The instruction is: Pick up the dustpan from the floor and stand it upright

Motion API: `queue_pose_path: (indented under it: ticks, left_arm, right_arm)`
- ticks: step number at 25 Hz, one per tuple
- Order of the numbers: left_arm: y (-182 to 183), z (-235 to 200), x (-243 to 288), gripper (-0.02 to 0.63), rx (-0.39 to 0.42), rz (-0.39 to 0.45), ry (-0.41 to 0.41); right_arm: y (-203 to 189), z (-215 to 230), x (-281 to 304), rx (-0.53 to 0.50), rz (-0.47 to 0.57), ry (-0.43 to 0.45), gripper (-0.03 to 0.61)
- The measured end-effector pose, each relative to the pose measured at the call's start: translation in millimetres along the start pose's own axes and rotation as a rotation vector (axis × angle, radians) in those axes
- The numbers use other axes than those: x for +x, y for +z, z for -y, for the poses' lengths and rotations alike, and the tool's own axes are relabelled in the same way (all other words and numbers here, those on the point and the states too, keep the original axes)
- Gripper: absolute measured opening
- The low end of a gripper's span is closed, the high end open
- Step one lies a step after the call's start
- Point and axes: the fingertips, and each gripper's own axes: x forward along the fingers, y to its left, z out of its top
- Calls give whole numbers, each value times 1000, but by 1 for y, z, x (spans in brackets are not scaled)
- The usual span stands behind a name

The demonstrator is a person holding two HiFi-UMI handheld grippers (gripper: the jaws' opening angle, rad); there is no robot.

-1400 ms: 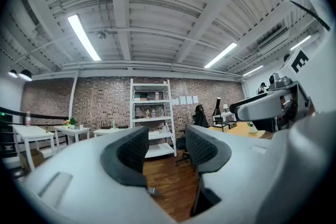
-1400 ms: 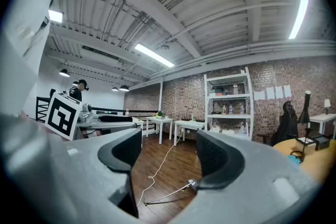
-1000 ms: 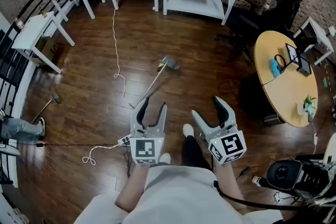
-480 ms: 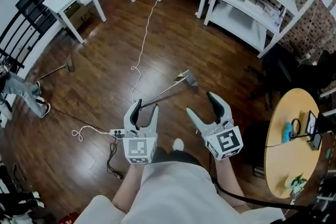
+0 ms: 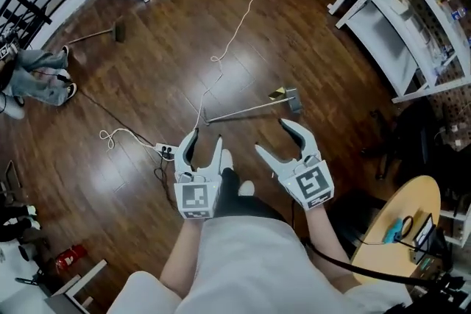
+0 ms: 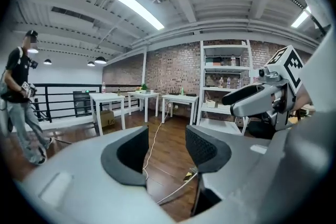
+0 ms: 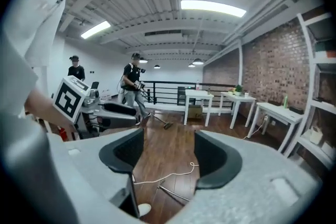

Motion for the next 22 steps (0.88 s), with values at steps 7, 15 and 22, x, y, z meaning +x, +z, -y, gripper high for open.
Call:
queue_pose_path:
  ticks: [7,15,22]
  left_arm:
    - [-74,-56,63,236,-231,-93,2]
    - [-201,-113,128,236,-226,-163,114]
    - [-358,-153,177,279,-305,-254,239]
  right_arm:
    - [-92,-2,117,-45,-280,219,249]
    - [-258,-5,244,-150,-557,469,247]
    - [-383,2,382,-4,-570,512,247]
